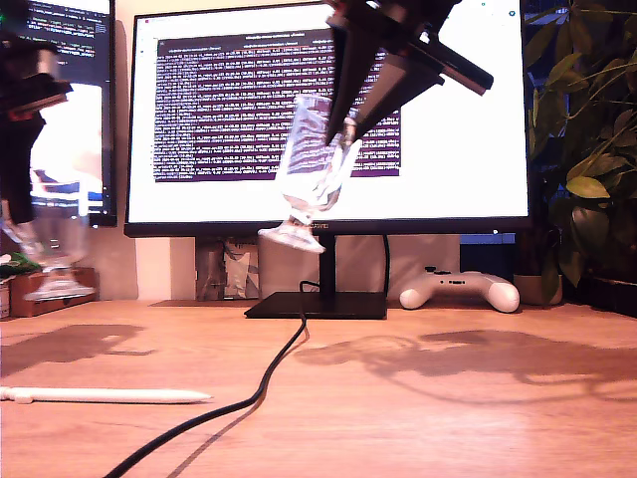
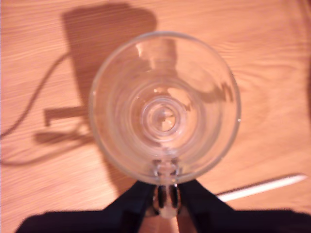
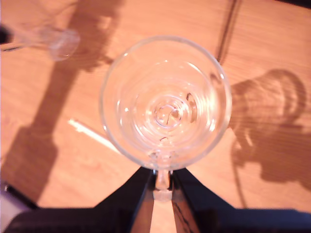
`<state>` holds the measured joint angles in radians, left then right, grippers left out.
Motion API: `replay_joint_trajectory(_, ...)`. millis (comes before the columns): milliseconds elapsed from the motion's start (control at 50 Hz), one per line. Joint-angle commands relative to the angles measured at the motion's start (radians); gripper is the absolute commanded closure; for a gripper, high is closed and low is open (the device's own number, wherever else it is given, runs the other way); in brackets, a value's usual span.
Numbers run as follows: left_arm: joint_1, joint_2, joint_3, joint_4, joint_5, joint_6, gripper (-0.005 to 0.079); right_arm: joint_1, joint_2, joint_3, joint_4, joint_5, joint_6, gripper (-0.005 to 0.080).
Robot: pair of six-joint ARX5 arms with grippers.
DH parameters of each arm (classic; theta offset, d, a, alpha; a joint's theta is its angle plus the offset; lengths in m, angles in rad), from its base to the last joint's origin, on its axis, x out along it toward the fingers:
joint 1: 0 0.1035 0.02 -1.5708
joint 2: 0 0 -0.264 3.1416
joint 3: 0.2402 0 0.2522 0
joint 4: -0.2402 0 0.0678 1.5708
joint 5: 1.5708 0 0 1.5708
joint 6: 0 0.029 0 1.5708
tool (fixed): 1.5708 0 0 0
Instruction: Pick the small glass cups in front of you with each of your hands, and place them behind the white pen
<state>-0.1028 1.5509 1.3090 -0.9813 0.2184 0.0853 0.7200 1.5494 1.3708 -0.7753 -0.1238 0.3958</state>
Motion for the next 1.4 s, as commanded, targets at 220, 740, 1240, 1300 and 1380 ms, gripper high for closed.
replay_joint_trajectory(220,-0.072,-0.026,0.002,-0.012,0.027,0.002,0.0766,0.068,0.140,0.100,0.012,-0.001,0.008,0.0765)
replay_joint_trajectory(740,-0.090,-0.026,-0.057,-0.011,0.077,0.011,0.0766,0.097,0.256,0.169,0.020,-0.006,-0.004,0.0765)
replay_joint_trajectory(1240,-0.125,-0.026,-0.095,0.003,0.089,0.013,0.0766,0.115,0.307,0.169,0.068,-0.034,-0.004,0.0765)
replay_joint_trajectory(1300,-0.125,-0.025,-0.112,0.013,0.089,0.013,0.0766,0.115,0.307,0.169,0.079,-0.034,-0.003,0.0765)
replay_joint_trajectory(1380,-0.125,-0.026,-0.141,0.025,0.089,0.013,0.0766,0.115,0.307,0.169,0.087,-0.034,-0.003,0.0765)
